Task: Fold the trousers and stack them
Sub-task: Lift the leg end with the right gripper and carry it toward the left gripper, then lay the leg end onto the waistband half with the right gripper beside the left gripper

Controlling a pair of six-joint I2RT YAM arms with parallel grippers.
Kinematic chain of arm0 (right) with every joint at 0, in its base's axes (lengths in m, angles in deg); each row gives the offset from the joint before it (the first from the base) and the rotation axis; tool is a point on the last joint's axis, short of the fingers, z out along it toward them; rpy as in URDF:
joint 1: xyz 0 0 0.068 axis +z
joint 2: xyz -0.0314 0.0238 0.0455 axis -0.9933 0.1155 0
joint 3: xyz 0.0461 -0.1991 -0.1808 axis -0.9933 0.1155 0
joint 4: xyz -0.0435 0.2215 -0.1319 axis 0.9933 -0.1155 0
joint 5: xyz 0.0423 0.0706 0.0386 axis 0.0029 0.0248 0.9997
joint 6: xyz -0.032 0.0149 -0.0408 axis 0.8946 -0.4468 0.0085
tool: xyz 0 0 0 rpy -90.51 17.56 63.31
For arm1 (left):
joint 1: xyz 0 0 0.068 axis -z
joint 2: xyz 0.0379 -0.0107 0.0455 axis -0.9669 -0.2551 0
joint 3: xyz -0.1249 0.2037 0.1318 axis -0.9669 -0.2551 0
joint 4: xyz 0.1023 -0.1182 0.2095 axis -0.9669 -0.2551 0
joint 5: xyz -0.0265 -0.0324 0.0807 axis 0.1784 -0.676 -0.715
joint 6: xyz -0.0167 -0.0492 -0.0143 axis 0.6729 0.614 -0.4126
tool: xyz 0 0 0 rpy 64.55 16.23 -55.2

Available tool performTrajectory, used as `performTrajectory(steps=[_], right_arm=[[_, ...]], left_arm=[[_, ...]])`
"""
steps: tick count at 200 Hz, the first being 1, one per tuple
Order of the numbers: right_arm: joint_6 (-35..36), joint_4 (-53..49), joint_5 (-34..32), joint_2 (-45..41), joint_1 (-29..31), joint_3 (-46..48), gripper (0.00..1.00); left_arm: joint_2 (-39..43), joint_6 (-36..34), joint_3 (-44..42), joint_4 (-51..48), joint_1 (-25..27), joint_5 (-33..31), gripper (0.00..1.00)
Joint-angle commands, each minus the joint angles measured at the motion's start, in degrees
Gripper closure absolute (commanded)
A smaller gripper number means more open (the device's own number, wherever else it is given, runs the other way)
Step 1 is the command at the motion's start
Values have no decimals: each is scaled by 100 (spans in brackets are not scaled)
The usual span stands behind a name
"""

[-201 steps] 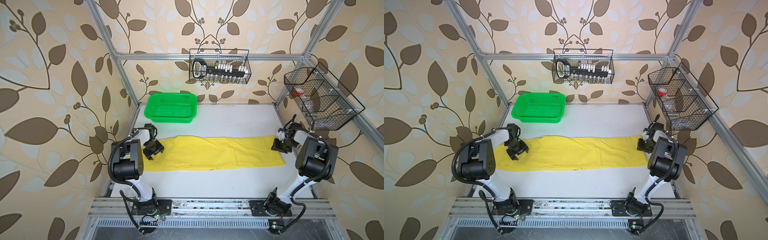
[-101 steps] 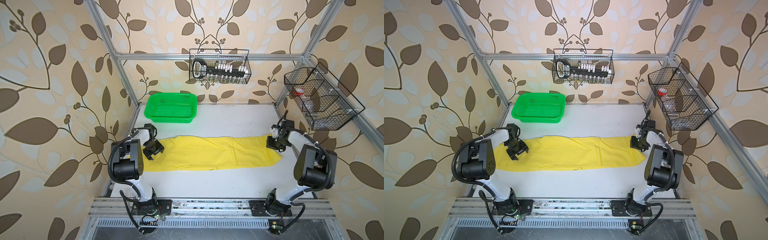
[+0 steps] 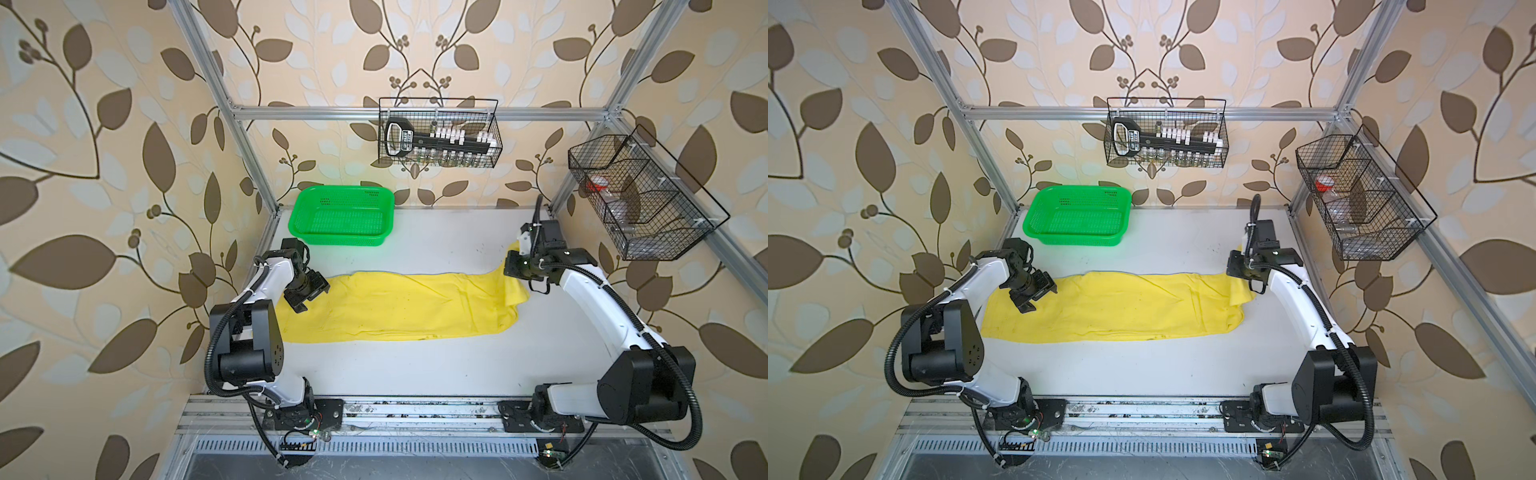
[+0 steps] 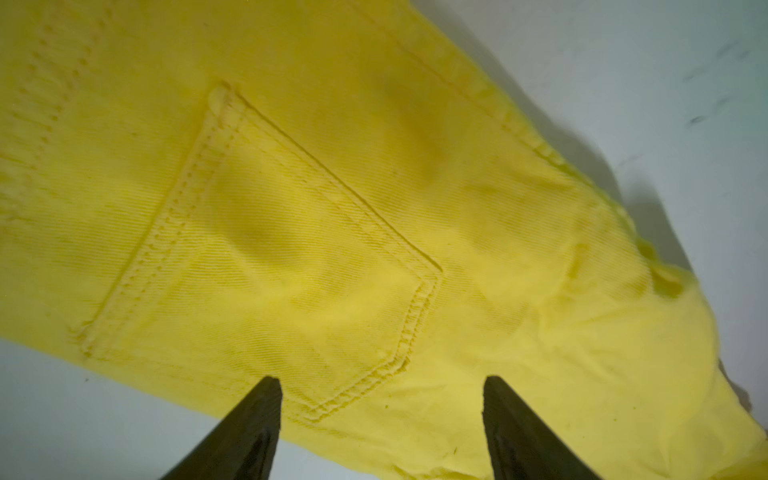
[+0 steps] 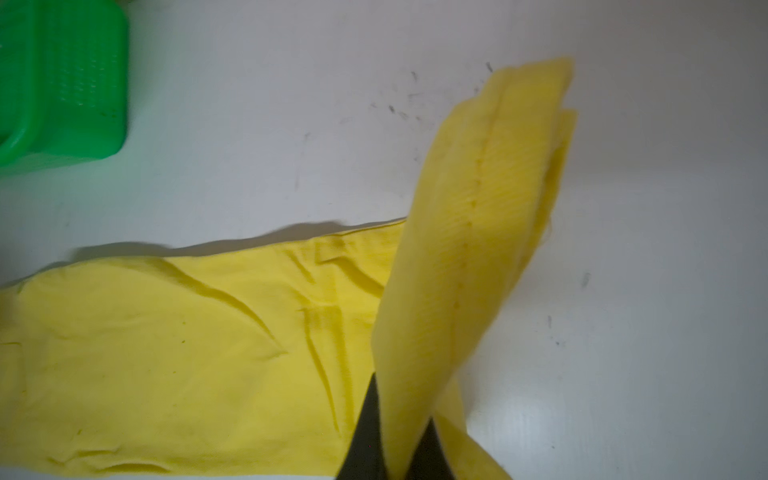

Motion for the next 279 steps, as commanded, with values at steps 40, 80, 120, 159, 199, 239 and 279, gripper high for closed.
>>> performTrajectory(steps=[40,80,120,159,199,239,279], right_arm=[[-2639,-75,-172,539,1948,-1133,100],[-3695,321,-129,1153,2766,-1326,100],[-4025,822,-131,1722,3213,-1582,100],[-4150,943,4,2121,3519,-1904,100],[-4184,1052,-57,2382,3641,-2015,99],[-4059,1058,-111,2742,3711,-2062,88],[-3928,953,-224,3249,3880,-2366,82]], left_arm=[[477,-447,380,-410,11,358,13],[529,-565,426,-453,5,433,13],[604,-547,296,-519,12,420,13],[912,-552,85,-583,7,391,12],[1059,-487,-176,-529,7,410,12],[1154,-495,-337,-528,13,393,12],[1182,-521,-426,-555,11,358,12]])
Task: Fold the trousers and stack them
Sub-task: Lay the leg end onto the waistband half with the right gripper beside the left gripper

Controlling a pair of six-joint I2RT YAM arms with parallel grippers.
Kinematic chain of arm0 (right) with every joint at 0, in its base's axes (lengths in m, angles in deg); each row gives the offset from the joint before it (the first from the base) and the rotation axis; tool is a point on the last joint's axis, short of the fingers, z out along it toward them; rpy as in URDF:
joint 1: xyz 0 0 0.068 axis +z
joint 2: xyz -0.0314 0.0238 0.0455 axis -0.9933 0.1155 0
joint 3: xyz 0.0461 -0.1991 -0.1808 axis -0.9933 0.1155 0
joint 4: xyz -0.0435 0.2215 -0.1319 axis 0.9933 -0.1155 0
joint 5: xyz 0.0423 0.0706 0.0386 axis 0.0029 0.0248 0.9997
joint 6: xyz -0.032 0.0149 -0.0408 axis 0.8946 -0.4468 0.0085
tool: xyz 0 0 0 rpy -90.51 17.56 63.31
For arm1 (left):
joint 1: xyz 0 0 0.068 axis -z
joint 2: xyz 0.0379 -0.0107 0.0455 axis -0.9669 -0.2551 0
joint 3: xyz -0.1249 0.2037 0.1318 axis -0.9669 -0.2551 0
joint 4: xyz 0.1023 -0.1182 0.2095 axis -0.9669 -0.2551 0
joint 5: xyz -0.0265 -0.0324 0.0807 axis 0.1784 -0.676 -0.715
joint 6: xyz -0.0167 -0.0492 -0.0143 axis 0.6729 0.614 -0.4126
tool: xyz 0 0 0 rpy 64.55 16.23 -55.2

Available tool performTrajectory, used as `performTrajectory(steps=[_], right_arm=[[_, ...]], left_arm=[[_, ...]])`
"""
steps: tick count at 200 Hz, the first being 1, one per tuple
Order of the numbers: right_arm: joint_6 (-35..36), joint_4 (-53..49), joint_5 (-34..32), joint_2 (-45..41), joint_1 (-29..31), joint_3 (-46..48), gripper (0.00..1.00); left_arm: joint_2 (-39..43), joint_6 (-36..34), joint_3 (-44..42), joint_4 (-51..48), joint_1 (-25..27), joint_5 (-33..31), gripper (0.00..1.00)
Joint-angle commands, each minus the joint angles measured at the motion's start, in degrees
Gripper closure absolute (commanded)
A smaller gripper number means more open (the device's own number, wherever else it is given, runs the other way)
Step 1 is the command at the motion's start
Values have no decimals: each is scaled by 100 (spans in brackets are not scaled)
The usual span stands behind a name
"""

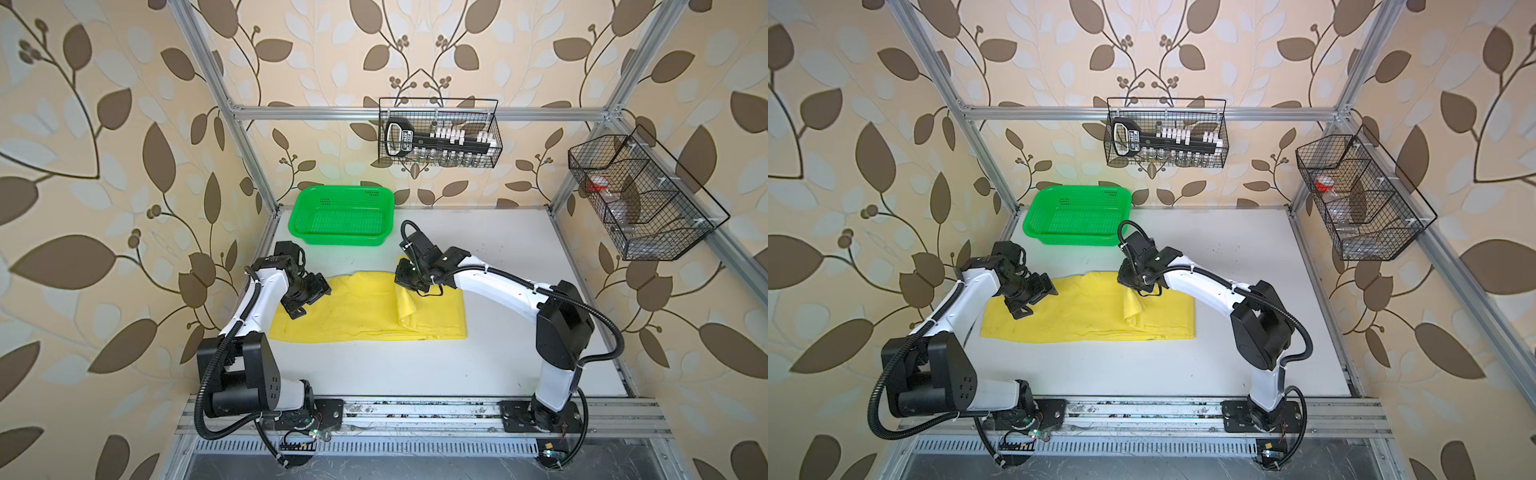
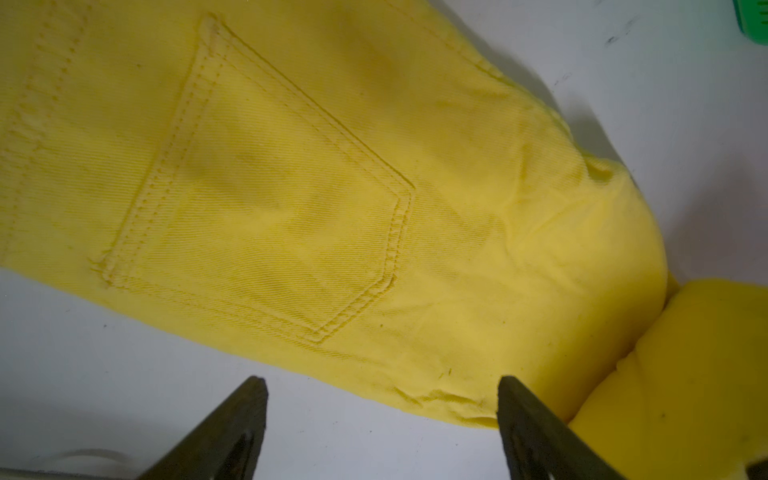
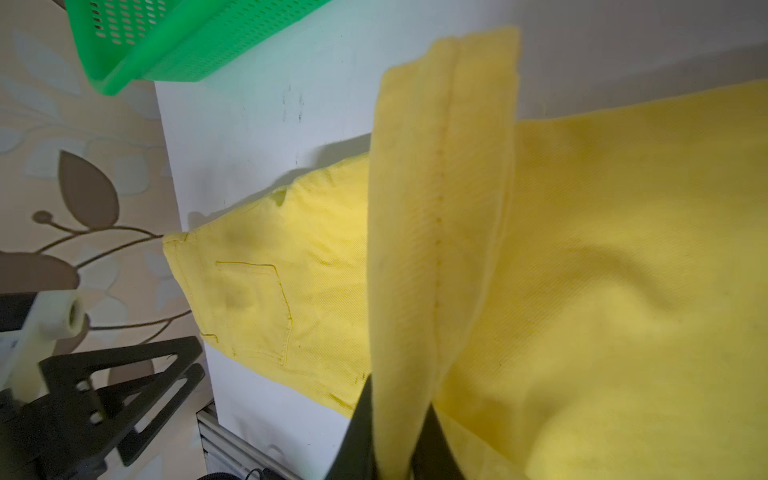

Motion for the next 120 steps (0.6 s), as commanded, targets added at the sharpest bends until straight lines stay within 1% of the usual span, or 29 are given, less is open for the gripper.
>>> performTrajectory(steps=[1,7,10,36,74,84,94,105,120], right_arm=[[39,-29,-130,272,125,-338,82],[63,-24,-134,348,143,-363,78],[88,2,-125,388,158,-372,77],[222,48,31,751,288,-612,74],[291,298,695,1169,427,-984,73],[410,360,770,1122,404,-988,73],[535,354,781,1053,371,-971,70],[698,267,813,885,278,-893,66],[1020,130,697,627,161,-714,60]], left_arm=[[218,-99,-88,-164,7,-5,12],[226,-107,-108,-163,10,-9,12],[230,-108,-114,-163,7,-2,12],[241,-125,-180,-163,9,-14,12],[232,-125,-172,-185,10,-24,12],[248,-134,-154,-198,16,-22,12],[265,-134,-159,-198,7,-3,12],[280,-138,-154,-198,5,62,12],[300,-104,-154,-190,19,184,12]])
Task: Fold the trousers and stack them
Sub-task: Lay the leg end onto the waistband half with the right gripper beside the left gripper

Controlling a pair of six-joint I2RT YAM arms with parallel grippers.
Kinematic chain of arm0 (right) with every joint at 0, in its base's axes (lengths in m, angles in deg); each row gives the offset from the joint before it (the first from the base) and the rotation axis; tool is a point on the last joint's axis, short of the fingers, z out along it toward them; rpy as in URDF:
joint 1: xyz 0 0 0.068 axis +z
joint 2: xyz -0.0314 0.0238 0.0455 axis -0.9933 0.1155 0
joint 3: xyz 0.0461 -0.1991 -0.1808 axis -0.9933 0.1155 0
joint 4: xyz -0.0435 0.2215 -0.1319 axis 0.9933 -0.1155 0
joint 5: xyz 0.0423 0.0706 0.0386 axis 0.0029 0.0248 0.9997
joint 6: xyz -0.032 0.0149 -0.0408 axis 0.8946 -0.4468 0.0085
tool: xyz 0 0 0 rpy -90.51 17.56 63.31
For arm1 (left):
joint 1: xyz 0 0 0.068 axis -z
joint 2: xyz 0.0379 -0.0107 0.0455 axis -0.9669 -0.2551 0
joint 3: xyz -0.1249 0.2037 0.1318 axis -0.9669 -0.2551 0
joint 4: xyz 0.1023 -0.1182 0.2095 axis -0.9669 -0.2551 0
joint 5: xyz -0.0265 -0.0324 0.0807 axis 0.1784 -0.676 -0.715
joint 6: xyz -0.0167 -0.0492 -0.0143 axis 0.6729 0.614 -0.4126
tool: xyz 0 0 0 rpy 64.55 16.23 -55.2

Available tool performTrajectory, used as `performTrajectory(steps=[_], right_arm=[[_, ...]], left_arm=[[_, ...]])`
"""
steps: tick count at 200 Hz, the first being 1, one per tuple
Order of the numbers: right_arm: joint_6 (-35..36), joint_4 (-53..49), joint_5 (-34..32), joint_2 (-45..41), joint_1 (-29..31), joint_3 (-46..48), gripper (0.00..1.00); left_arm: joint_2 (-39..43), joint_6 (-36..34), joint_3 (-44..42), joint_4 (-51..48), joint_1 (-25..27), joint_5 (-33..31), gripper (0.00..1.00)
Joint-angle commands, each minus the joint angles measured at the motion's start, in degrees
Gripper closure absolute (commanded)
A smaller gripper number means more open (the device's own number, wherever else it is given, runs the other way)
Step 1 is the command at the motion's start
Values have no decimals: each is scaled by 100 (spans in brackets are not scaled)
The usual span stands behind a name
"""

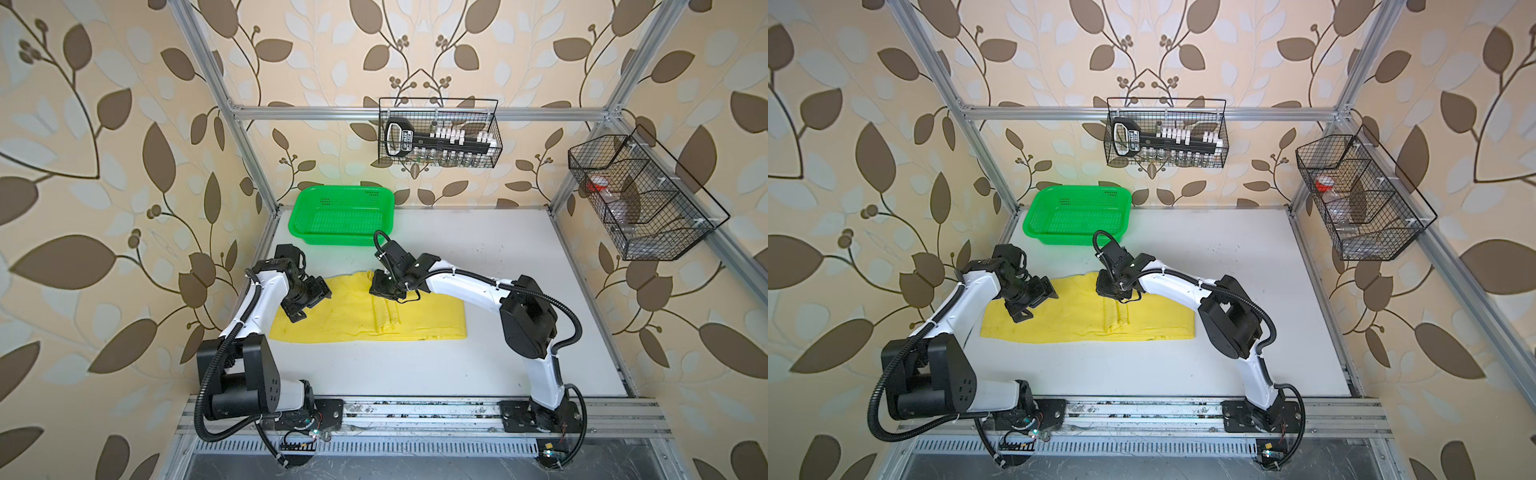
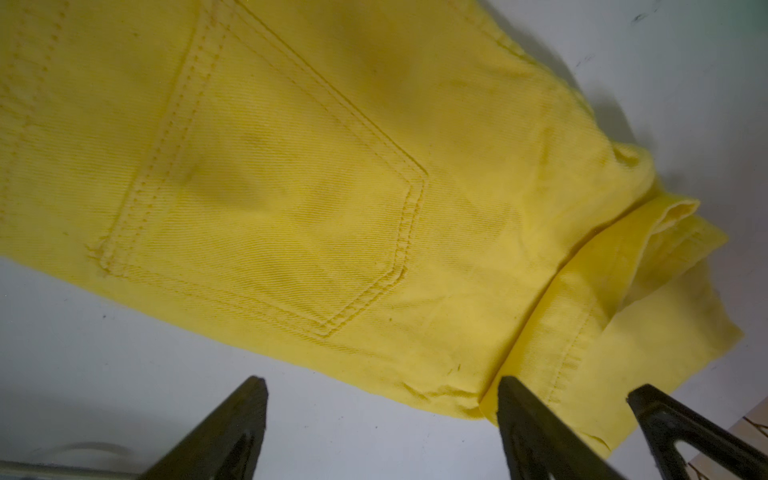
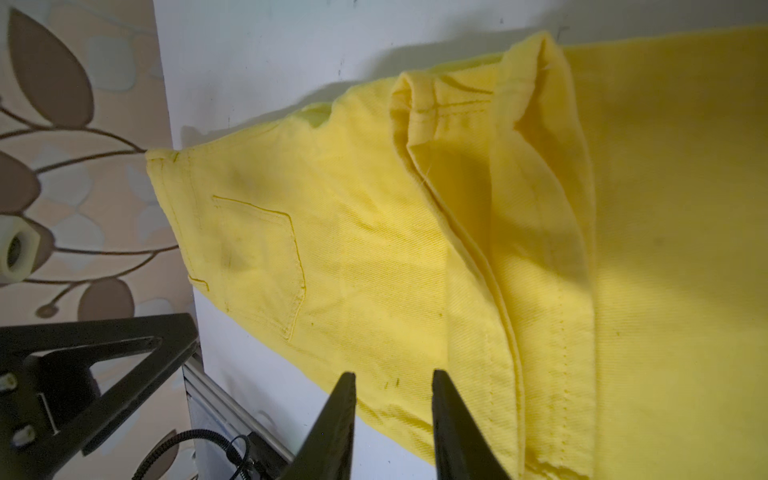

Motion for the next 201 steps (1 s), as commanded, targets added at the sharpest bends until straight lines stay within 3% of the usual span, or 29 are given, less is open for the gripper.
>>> performTrajectory(steps=[1,35,88,150,201], right_arm=[[521,-167,25,-455,-222,122,60],[1299,-102,104,-745,-580,842,43],[1746,528,947,-100,-746,1005,33],[1789,877,1507,660,-523,627,32],[1581,1374,1824,637,-226,417,33]], left_arm=[[236,-99,5,-183,15,180,12],[302,22,-46,-115,27,470,12],[313,-27,-83,-180,32,480,13],[355,-57,-179,-227,30,461,13],[359,-81,-223,-247,32,452,13]])
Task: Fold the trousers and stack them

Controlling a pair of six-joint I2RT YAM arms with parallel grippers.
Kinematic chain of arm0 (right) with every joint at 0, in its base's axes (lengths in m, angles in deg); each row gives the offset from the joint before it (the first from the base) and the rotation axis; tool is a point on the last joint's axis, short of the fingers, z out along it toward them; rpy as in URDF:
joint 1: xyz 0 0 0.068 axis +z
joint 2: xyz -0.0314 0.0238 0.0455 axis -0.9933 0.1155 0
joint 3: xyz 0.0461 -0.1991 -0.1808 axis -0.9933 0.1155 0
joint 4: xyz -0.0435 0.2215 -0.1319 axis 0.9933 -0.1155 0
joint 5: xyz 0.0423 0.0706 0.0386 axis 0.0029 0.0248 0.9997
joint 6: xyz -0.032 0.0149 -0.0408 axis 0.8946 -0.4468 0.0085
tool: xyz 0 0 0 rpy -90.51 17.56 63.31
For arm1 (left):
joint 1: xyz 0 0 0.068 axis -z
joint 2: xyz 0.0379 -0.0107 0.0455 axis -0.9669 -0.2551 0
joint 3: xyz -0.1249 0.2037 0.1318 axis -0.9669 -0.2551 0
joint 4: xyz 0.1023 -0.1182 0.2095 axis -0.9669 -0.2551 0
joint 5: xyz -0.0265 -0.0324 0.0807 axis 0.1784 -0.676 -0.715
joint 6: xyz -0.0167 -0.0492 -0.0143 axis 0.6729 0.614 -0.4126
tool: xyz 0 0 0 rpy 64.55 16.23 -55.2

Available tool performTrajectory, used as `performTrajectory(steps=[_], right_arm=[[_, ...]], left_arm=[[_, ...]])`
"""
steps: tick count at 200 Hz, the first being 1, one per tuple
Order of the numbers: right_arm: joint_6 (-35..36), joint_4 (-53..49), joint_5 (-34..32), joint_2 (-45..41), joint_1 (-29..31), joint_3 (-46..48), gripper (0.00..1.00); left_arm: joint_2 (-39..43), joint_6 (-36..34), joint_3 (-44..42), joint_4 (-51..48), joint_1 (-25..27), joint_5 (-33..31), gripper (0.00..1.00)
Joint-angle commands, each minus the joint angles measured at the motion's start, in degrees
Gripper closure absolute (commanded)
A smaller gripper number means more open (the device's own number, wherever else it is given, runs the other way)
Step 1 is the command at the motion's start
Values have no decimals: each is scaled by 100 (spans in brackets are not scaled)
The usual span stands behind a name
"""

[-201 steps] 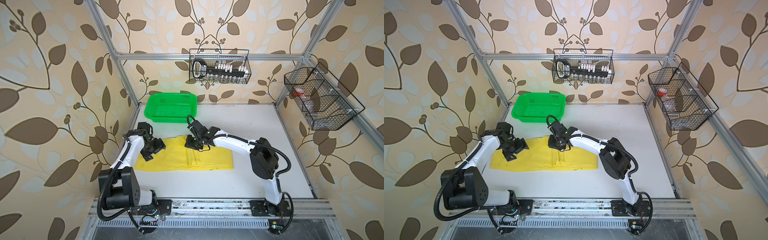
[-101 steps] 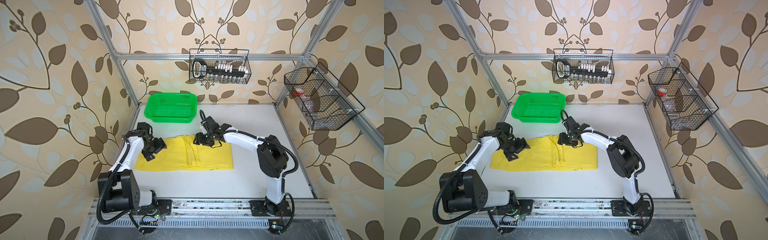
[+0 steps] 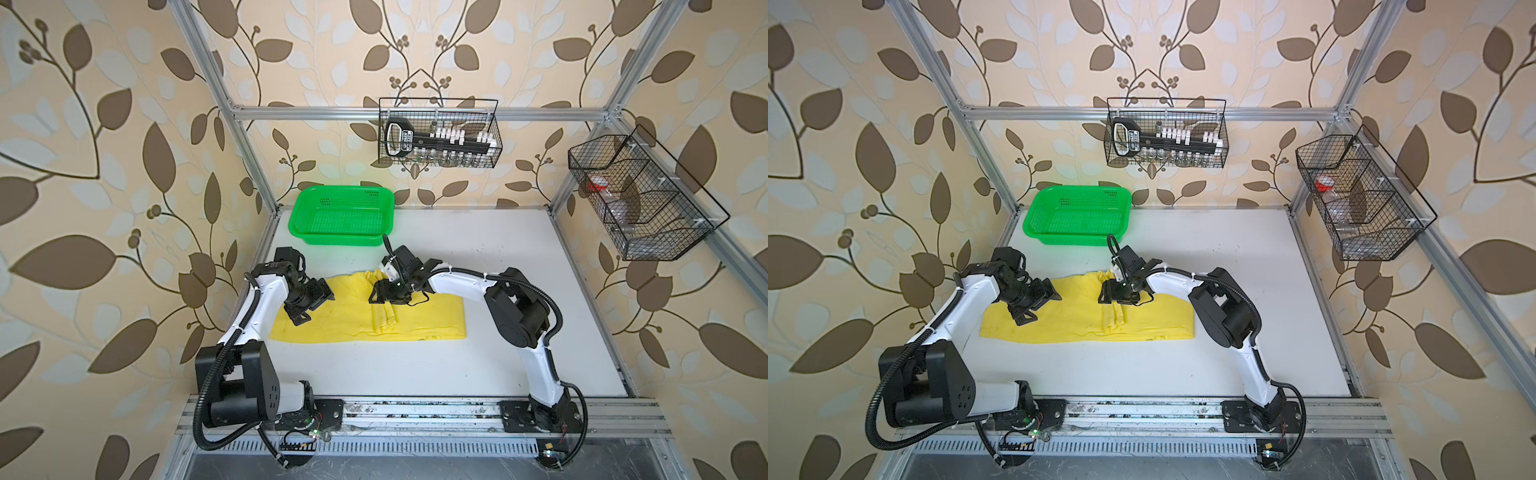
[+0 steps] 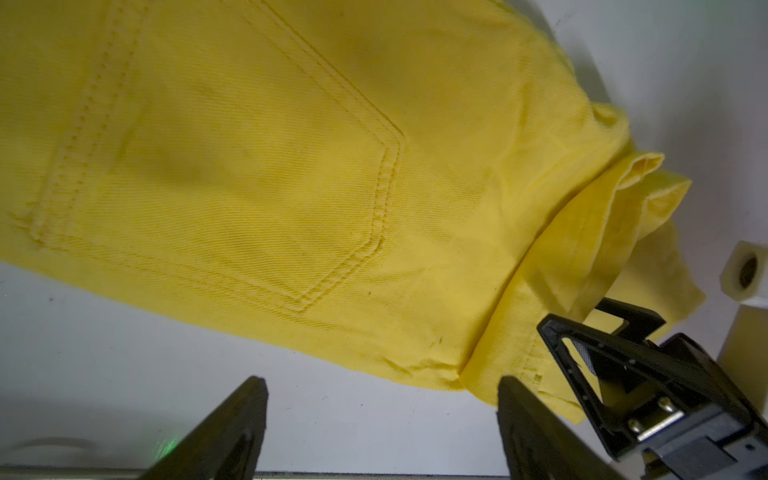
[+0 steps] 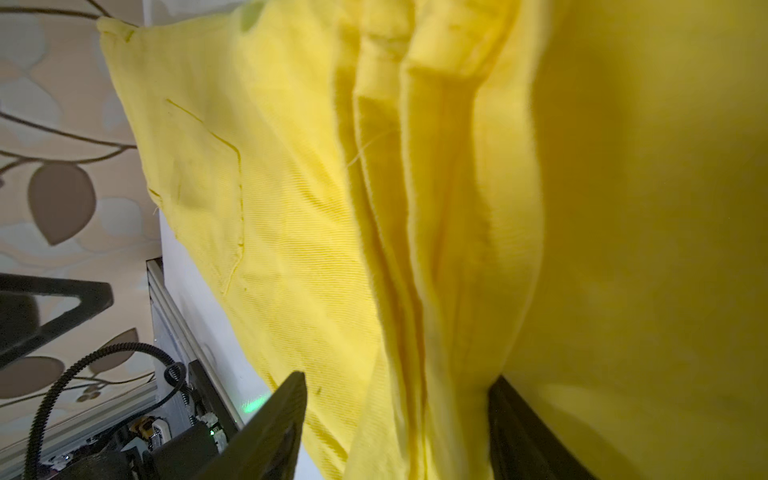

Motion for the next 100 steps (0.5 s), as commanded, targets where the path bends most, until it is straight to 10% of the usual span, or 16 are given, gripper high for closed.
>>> performTrajectory(steps=[1,100], right_arm=[[-94,305,314,128,167,-290,33],[-164,297,483,-239,203,-495,33]], left_arm=[[167,-95,-68,-178,28,32,13],[270,-130,51,-335,30,14,13]])
